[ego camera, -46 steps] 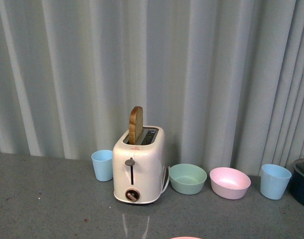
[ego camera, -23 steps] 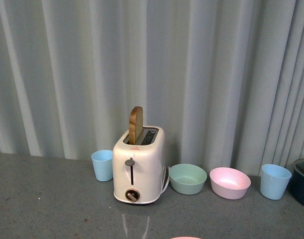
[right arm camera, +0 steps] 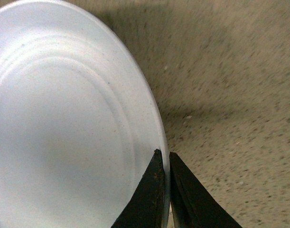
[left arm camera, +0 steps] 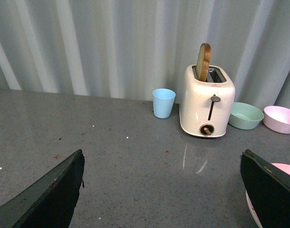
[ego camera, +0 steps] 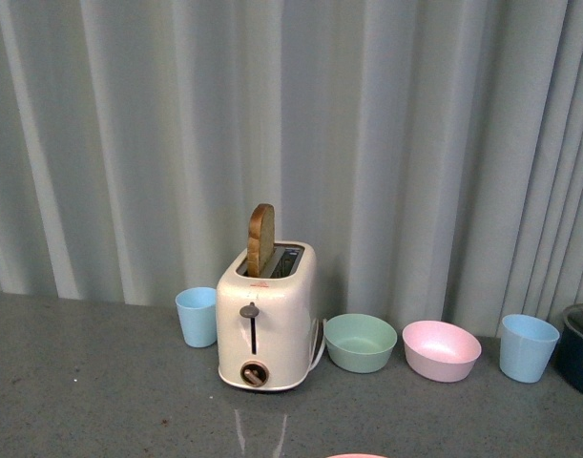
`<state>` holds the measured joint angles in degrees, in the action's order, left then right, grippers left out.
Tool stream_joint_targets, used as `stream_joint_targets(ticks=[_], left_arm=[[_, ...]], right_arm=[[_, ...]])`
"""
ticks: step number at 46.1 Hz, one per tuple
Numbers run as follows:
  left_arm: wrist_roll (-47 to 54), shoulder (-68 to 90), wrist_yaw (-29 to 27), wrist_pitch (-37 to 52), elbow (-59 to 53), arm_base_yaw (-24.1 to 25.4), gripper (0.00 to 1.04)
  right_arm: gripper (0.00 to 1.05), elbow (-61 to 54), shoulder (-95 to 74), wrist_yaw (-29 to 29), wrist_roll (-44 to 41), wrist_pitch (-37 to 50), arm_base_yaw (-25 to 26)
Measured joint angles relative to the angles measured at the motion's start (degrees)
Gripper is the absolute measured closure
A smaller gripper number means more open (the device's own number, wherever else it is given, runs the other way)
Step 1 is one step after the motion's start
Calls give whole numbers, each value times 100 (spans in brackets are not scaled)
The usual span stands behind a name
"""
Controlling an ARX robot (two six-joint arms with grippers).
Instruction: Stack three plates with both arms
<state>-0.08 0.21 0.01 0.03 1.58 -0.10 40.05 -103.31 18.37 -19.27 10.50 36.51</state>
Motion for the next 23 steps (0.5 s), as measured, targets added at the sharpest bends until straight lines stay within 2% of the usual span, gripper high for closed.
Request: stream_joint_targets(ticks=[6,10,19,23], left_arm=[[0,0,0,0,0,0,7],[0,0,0,0,0,0,7],[0,0,0,0,0,0,7],[0,0,0,0,0,0,7]], right_arm=[[101,15,603,72,177,-92,-26],[101,17,1152,203,476,-120,-221],[101,-63,1829,83,1023,293,-1259],[101,-138,1799,-57,1257,474,-1891]])
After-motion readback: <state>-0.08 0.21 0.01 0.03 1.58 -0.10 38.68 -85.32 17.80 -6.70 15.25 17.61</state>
